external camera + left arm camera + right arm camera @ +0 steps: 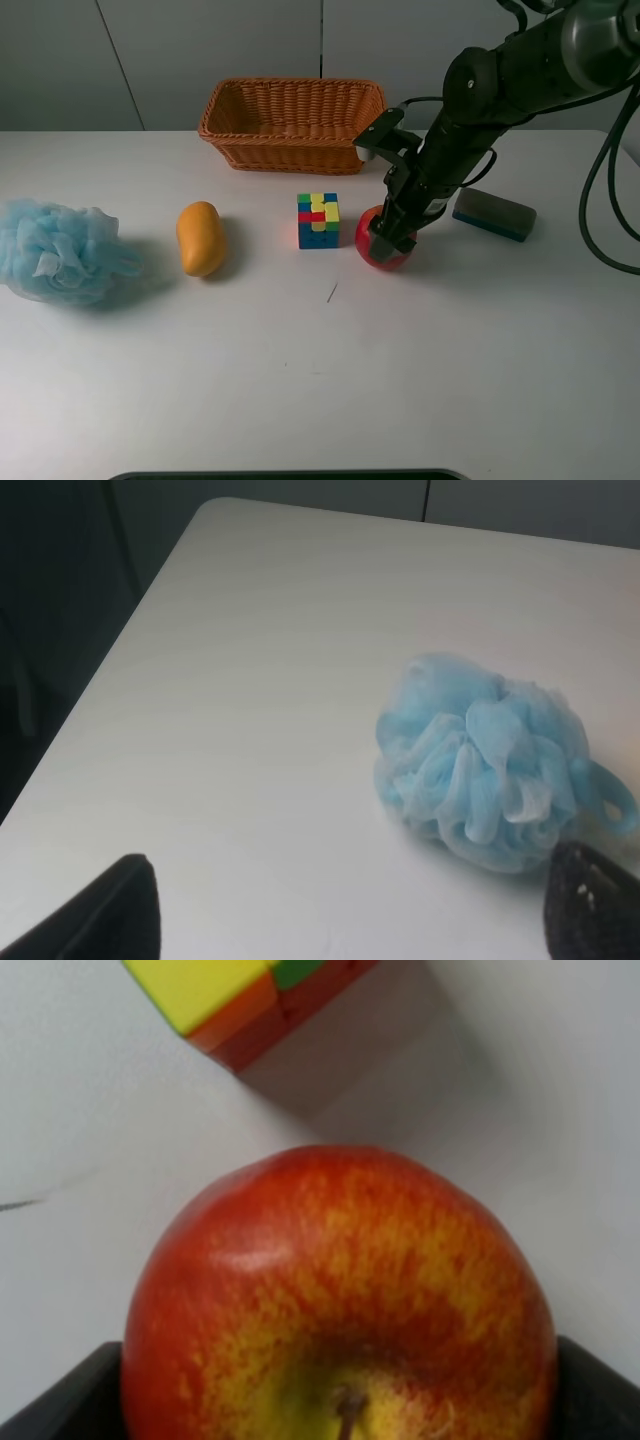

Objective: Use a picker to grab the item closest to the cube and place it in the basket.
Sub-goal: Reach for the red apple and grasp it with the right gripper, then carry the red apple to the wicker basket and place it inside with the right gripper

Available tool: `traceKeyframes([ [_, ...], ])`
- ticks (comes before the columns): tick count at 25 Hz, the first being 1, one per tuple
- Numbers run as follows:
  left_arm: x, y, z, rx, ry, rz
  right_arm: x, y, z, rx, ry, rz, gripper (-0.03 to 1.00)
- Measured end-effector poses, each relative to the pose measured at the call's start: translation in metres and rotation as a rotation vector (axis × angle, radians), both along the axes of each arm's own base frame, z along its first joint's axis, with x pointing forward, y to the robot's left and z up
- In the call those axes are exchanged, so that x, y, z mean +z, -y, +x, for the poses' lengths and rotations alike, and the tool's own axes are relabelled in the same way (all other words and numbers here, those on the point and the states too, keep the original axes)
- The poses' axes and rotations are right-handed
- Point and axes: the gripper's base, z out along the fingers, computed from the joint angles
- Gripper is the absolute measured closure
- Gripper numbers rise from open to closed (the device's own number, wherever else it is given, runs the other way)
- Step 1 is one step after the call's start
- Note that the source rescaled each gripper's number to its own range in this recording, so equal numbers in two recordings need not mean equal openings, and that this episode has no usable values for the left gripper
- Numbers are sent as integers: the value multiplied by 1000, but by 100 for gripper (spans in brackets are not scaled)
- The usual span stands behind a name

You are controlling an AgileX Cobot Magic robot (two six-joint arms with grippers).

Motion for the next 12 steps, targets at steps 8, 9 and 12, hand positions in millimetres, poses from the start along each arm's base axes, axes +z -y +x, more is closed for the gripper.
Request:
traceKeyframes([
  [8, 0, 0, 0, 0, 0, 0, 28, 1, -1, 8, 68, 24, 95],
  [9, 0, 0, 0, 0, 0, 0, 43, 1, -2, 8, 108, 42, 95],
  [12, 0, 0, 0, 0, 0, 0, 98, 0, 2, 5, 275, 118, 95],
])
